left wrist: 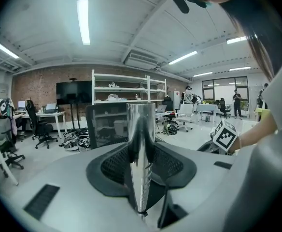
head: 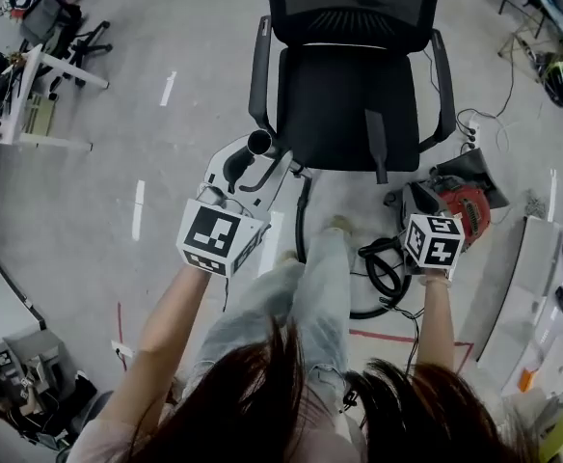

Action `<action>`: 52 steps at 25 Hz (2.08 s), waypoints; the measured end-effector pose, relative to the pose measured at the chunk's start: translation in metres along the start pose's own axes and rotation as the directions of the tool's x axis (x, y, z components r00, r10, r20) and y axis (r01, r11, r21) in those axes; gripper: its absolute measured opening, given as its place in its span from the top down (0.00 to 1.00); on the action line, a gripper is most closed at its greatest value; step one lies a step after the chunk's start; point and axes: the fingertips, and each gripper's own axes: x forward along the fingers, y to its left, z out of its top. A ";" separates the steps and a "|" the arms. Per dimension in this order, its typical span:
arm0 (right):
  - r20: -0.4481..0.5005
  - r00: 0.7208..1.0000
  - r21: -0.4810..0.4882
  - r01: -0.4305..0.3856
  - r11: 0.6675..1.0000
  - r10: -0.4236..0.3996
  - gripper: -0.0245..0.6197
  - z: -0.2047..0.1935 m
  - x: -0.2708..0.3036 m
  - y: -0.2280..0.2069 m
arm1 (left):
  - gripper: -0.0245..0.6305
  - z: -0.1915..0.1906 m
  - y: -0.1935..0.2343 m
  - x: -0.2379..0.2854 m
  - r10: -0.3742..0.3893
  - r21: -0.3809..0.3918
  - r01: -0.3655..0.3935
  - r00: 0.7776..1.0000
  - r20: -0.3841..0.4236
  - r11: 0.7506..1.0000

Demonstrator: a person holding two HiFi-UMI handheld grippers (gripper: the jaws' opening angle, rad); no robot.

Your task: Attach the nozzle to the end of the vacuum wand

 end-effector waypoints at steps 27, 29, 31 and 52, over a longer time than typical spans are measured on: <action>-0.196 0.958 0.079 -0.195 0.978 0.207 0.77 -0.099 0.130 -0.056 | 0.72 -0.015 -0.001 0.014 0.157 -0.064 -0.151 0.981 0.111 0.987; -0.223 0.945 0.102 -0.219 0.970 0.237 0.77 -0.107 0.141 -0.061 | 0.72 -0.016 -0.001 0.016 0.175 -0.071 -0.168 0.978 0.112 0.983; -0.243 0.932 0.132 -0.242 0.961 0.268 0.77 -0.114 0.152 -0.067 | 0.72 -0.017 -0.001 0.018 0.186 -0.078 -0.178 0.976 0.113 0.981; -0.353 0.822 0.320 -0.343 0.883 0.447 0.71 -0.169 0.243 -0.094 | 0.72 -0.029 -0.004 0.033 0.263 -0.108 -0.250 0.956 0.127 0.962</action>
